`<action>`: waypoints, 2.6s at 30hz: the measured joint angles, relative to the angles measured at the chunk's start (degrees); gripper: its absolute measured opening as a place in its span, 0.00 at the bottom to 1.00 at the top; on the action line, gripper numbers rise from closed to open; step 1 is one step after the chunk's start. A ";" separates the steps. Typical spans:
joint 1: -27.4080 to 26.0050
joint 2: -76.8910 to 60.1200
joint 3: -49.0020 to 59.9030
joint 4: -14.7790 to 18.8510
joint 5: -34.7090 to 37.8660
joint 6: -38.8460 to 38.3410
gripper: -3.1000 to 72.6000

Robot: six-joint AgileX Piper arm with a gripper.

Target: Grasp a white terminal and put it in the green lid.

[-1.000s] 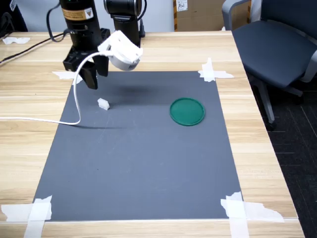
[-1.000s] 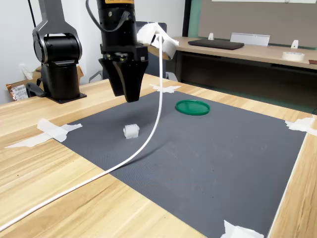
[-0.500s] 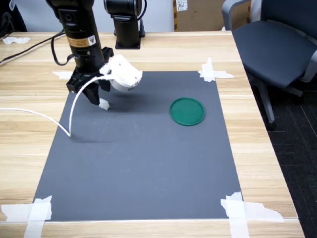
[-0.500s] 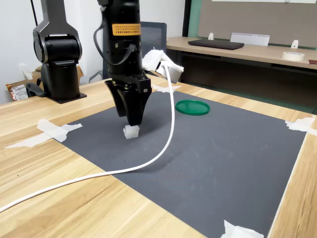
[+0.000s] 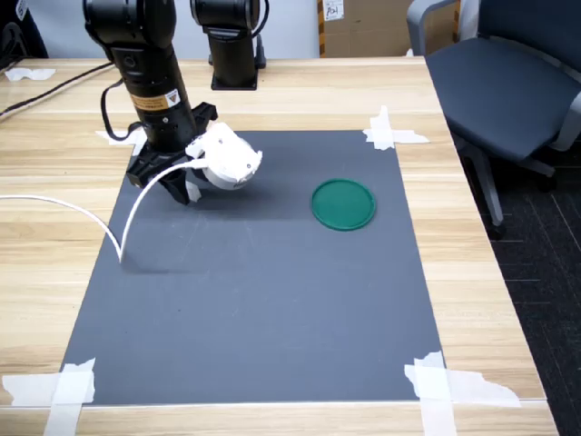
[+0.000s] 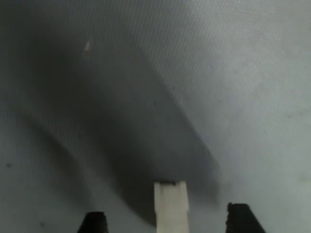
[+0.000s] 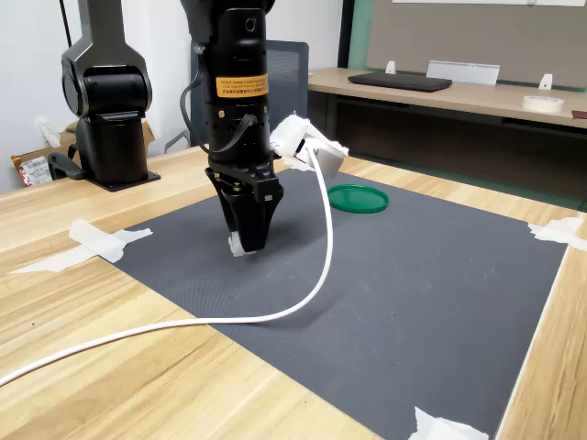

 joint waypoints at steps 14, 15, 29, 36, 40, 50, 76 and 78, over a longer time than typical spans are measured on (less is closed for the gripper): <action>0.00 1.52 0.00 0.00 -0.81 1.17 0.56; 0.00 1.52 0.00 0.00 -0.81 1.38 0.55; 0.00 -0.17 0.00 -0.12 -0.75 3.10 0.13; 2.19 -4.95 -2.81 -1.43 3.14 5.31 0.13; 4.26 -6.53 -7.78 -1.50 8.46 9.01 0.13; 11.27 -6.77 -16.54 4.88 17.92 12.30 0.13; 35.08 2.62 -16.72 0.66 10.73 26.60 0.13; 35.53 3.77 -16.72 0.21 10.29 26.82 0.13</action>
